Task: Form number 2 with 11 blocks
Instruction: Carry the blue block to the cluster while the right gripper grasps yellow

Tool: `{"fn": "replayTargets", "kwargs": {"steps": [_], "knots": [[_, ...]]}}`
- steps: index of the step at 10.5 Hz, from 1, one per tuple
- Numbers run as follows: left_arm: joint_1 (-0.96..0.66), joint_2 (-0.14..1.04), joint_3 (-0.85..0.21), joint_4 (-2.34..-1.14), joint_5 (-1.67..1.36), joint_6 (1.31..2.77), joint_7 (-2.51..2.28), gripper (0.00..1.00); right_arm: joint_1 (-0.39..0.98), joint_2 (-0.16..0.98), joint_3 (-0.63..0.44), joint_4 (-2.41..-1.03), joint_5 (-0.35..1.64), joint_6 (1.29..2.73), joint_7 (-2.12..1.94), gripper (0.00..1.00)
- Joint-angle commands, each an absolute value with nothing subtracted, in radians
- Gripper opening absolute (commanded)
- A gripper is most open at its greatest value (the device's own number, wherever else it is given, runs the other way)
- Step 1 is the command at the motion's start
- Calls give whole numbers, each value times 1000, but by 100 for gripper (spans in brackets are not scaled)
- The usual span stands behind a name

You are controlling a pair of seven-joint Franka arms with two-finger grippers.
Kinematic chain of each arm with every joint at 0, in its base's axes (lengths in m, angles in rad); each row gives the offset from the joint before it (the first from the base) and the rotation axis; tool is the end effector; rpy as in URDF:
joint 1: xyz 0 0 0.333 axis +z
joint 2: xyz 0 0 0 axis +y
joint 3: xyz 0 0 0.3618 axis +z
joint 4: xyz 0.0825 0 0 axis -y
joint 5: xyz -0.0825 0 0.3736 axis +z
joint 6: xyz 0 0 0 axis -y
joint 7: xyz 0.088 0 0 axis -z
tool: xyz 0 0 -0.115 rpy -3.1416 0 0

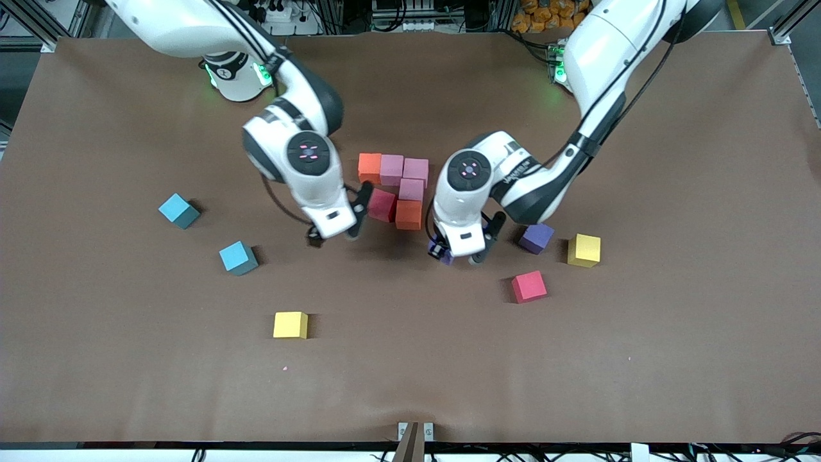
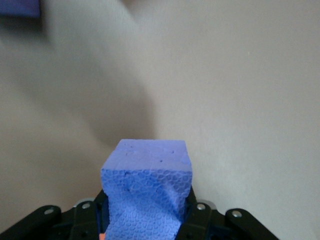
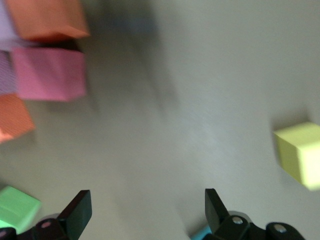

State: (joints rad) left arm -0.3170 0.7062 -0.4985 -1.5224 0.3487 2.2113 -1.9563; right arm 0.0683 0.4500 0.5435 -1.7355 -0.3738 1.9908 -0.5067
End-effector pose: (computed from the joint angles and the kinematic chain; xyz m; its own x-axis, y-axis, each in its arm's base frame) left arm 0.5626 -0.4702 0.3196 0.4941 0.8679 -0.0505 0.8688 -0.4909 0.0645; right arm 0.5675 0.3176 0.3795 0.3014 0.9413 -0.1522 0.9531 -0.3017 0.0215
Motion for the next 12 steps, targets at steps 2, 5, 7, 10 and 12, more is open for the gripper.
{"fn": "replayTargets", "kwargs": {"steps": [2, 5, 7, 10, 12], "knots": [[-443, 713, -482, -1458, 322, 2200, -2084, 31, -4, 423, 460, -1761, -387, 2164, -561, 100], [-582, 767, -466, -1362, 322, 2200, -2279, 31, -87, 553, 451, -1671, -388, 2351, -831, 100], [-679, 814, -427, -1283, 318, 2200, -2388, 31, -94, 658, 449, -1545, -384, 2347, -984, 100], [-767, 874, -361, -1191, 296, 2206, -2527, 31, -77, 733, 446, -1478, -393, 2350, -983, 100], [-770, 884, -360, -1178, 296, 2215, -2627, 31, -58, 785, 445, -1444, -397, 2355, -977, 100]]}}
